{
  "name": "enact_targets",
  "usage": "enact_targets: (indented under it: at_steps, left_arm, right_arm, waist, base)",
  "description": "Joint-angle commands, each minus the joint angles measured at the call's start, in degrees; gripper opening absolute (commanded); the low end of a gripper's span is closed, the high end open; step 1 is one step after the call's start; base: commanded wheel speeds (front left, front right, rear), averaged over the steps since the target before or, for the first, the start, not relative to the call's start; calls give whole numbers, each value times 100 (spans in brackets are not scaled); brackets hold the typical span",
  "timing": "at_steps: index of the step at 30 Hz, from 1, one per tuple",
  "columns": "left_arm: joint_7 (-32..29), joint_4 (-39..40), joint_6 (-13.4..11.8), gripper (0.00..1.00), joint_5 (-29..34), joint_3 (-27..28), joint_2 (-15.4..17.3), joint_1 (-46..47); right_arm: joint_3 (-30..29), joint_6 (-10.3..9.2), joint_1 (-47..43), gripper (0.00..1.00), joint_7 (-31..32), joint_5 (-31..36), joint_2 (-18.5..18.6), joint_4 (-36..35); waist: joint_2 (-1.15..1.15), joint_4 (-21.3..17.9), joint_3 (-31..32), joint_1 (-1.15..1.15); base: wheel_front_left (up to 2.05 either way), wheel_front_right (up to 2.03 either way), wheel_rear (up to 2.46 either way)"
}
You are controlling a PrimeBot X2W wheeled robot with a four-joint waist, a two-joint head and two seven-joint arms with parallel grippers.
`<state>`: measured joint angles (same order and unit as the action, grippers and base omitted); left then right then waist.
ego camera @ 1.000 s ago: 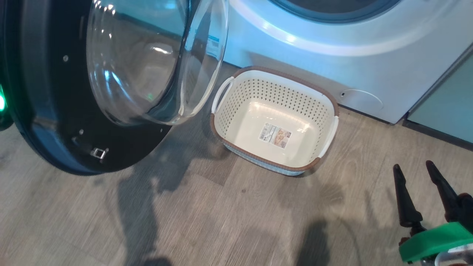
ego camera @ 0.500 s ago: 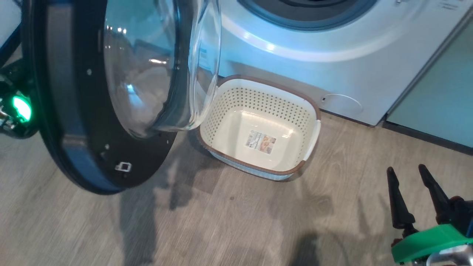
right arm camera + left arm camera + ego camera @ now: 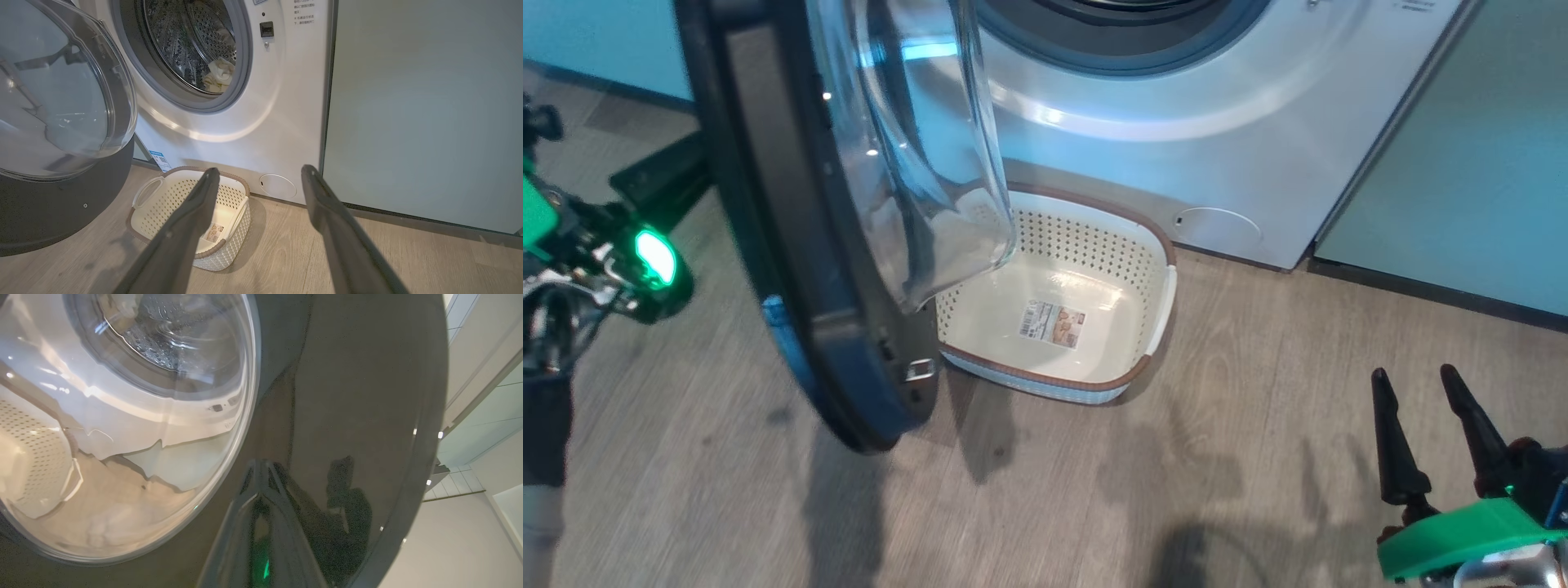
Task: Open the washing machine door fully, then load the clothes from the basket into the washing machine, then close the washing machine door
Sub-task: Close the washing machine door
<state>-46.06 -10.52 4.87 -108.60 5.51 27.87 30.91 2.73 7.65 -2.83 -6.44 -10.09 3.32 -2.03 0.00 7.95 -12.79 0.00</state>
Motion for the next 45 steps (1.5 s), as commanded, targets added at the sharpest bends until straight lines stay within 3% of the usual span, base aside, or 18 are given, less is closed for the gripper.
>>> enact_targets:
  at_steps: [1,24,45]
  left_arm:
    - [59,233,39,0,-72,255,207,73]
    - [956,271,248,0,515,10,-1060,-161]
    - [1044,-128,261,0,939,474,-1666,58]
  right_arm:
    - [132,-16,232,100,-90,-57,0,-126]
    - [284,-16,235,100,-424,-289,-43,291]
    - [315,-16,188,100,-429,-324,-44,346]
  waist:
    - [0,-63,19,0]
    - [0,-758,335,0]
    - [0,-1319,523,0]
  base:
    - [0,0,0]
    - [0,0,0]
    - [0,0,0]
